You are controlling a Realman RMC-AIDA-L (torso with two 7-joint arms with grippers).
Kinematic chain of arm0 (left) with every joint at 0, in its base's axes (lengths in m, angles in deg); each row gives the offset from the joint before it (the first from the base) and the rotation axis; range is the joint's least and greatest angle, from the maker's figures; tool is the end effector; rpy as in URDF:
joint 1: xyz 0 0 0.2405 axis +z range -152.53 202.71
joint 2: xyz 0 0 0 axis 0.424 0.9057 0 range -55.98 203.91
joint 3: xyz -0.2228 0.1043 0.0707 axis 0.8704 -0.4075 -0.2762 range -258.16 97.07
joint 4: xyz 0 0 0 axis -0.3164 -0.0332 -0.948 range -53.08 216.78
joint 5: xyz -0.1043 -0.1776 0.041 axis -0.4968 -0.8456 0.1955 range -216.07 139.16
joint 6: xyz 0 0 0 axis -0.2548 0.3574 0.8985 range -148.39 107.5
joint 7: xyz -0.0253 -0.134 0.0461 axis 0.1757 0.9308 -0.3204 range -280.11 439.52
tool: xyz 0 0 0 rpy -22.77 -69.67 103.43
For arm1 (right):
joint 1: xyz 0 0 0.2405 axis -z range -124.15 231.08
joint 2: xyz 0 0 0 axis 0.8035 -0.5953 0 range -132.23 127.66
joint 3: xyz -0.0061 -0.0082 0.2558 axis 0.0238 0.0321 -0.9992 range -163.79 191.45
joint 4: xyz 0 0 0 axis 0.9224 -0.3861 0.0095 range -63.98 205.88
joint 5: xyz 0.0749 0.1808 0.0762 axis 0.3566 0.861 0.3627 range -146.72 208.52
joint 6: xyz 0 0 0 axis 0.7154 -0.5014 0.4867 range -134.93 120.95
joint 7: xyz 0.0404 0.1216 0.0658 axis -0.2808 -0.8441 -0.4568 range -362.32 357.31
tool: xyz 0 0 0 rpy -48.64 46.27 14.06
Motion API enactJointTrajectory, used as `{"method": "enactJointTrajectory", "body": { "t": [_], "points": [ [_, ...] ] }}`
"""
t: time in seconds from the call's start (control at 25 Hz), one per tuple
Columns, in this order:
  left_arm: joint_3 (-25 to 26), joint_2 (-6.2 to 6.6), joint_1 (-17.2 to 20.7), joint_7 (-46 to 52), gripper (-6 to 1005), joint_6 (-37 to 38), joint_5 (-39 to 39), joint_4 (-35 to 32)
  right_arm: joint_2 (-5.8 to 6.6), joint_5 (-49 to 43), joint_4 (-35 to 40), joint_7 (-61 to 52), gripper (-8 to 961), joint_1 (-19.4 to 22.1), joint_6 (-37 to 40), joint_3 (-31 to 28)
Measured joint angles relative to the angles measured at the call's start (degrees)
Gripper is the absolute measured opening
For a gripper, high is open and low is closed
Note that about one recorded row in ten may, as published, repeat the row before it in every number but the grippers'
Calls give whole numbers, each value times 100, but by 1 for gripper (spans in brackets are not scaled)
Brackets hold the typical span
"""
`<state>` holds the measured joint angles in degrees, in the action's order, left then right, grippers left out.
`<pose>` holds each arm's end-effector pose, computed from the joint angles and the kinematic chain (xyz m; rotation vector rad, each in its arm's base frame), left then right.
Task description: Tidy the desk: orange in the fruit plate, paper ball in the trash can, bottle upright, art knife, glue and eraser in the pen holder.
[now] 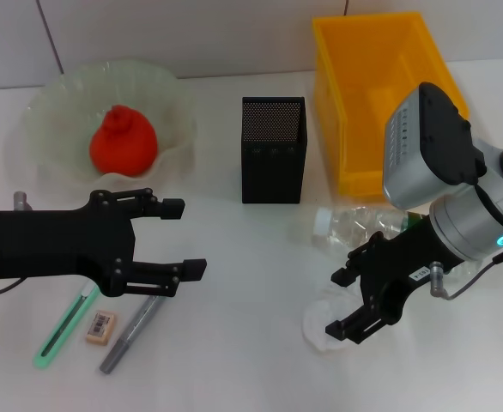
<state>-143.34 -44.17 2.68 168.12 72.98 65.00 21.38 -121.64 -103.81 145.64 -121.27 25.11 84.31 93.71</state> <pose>-0.2126 0.3095 0.0137 -2.9379 -0.3246 -0.6146 0.1936 0.3180 -0.0210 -3.0041 0.5012 -0.3507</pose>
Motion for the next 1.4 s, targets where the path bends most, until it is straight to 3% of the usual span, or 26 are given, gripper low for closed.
{"method": "enactJointTrajectory", "body": {
  "t": [0.36, 0.64, 0.84, 1.04, 1.4],
  "points": [
    [23, 2, -44, 0, 861, -18, 6, 0, 10, -11, 2, -49, 674, -8, -42, 14],
    [23, 1, -88, 0, 861, -34, 66, 9, 9, -11, 2, -49, 442, -15, -124, 4],
    [23, 2, -89, 0, 861, -35, 70, 12, 1, -5, 8, -23, 202, 18, -136, 24],
    [23, 1, -89, -6, 861, -35, 70, 110, -7, 31, 86, -25, 61, 50, -139, 1],
    [22, 6, -80, -54, 861, -143, 78, 258, -27, 53, 497, -89, 21, 182, -81, -19]
  ]
}}
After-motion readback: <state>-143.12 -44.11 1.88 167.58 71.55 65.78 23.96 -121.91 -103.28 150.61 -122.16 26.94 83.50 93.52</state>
